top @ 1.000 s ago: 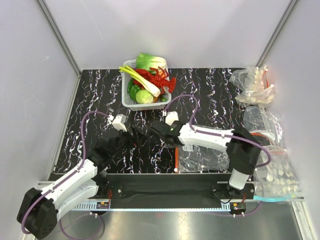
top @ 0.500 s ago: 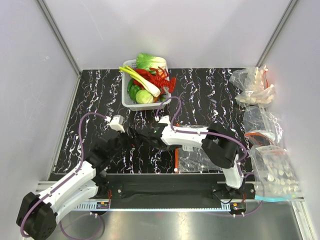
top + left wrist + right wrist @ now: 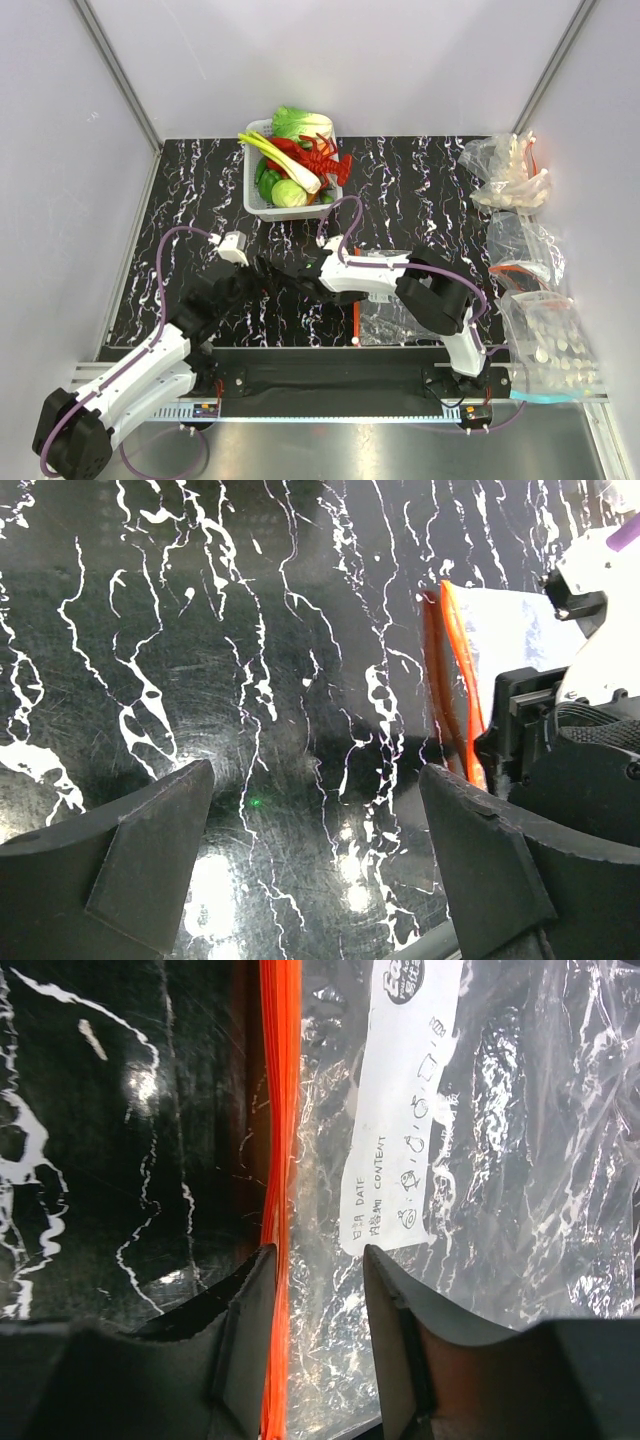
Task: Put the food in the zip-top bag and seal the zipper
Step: Pick up the zipper food storage bag at the center of the board.
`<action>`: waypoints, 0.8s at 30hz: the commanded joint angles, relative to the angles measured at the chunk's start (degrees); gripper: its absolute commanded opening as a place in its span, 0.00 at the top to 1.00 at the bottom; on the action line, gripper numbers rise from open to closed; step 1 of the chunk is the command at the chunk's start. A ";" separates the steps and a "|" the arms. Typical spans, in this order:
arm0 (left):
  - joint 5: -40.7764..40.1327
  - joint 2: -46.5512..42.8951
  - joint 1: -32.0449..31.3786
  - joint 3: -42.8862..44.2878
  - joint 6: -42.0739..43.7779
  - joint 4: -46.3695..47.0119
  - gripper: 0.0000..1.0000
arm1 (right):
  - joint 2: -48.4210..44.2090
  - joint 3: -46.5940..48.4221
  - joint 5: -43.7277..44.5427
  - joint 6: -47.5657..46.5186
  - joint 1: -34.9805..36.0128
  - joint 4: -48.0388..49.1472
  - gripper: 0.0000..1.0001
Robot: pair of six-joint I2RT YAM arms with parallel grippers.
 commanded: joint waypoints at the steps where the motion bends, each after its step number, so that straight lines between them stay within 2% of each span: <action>1: -1.23 -0.83 0.13 0.64 1.21 1.11 0.10 | -2.71 -0.43 3.56 2.65 -0.25 -2.20 0.54; 8: -1.14 -0.21 0.22 0.64 1.74 1.20 0.10 | -1.83 -2.36 4.26 3.79 -0.60 -3.43 0.62; 11: -0.96 0.23 0.13 0.81 1.91 1.29 0.10 | -1.39 -3.33 4.70 4.40 -0.86 -3.78 0.78; 12: -0.87 0.40 0.13 0.72 1.91 1.37 0.10 | -1.56 -3.59 4.88 4.76 -0.95 -3.87 0.87; 13: -0.52 0.66 0.22 0.81 2.00 1.64 0.10 | -1.83 -3.95 5.23 4.93 -1.12 -3.96 1.00; 15: 0.62 1.28 0.13 0.81 2.44 2.51 0.10 | -4.19 -5.09 5.41 4.94 -1.13 -3.26 1.00; 18: 3.69 4.52 0.13 1.95 2.27 3.57 0.10 | -10.84 -8.51 3.75 0.73 -1.12 3.32 1.00; 24: 9.41 8.57 -2.58 4.23 -1.42 9.72 0.08 | -29.91 -20.81 -4.33 -7.27 -1.12 25.55 1.00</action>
